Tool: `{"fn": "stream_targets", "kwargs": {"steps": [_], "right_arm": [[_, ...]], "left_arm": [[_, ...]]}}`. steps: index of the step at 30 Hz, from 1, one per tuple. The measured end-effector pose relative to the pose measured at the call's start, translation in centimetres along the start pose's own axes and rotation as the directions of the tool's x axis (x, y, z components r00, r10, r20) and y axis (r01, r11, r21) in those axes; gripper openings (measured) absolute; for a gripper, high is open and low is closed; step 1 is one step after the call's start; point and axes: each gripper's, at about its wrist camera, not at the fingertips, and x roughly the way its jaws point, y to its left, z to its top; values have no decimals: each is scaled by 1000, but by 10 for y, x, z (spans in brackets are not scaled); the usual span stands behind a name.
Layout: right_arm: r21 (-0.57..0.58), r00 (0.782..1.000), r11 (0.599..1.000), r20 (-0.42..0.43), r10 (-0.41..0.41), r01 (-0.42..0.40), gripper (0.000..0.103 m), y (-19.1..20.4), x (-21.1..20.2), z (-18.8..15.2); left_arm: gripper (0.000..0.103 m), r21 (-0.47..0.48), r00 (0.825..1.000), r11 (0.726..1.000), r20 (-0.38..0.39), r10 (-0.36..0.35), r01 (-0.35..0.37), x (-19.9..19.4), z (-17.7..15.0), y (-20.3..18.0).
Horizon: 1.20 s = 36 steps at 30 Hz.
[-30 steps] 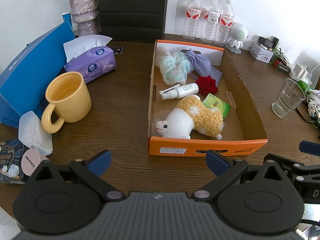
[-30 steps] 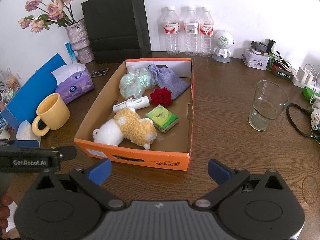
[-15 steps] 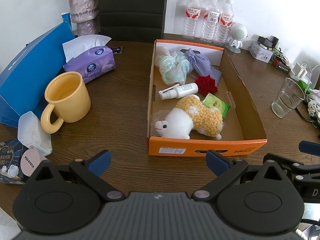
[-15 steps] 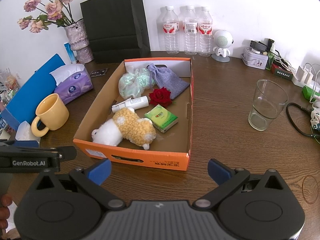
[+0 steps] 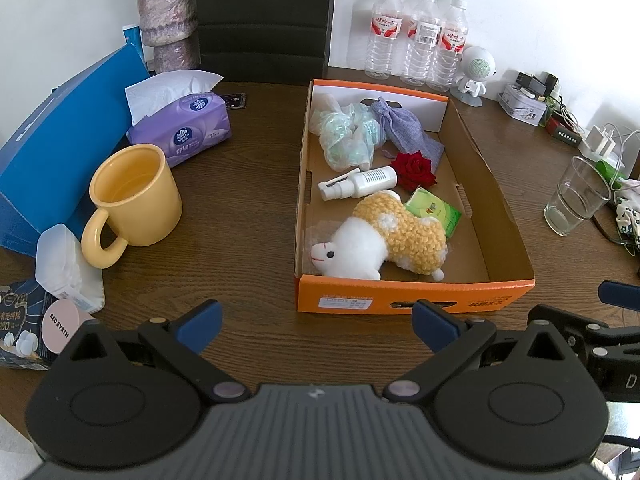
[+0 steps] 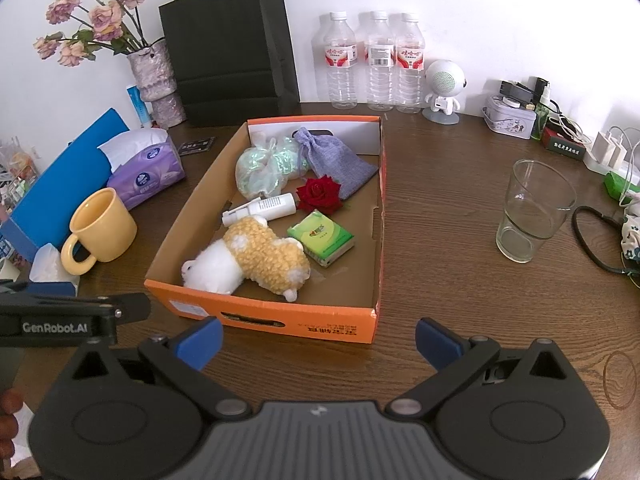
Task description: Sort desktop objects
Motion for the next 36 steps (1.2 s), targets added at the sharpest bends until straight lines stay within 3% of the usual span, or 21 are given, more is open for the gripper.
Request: {"fn": "stream_targets", "kwargs": {"steps": [36], "right_arm": [[6, 1000, 1000, -7, 2, -2, 103, 2, 1, -1]], "left_arm": [[103, 3, 999, 999, 15, -35, 35, -1, 0, -2]]}}
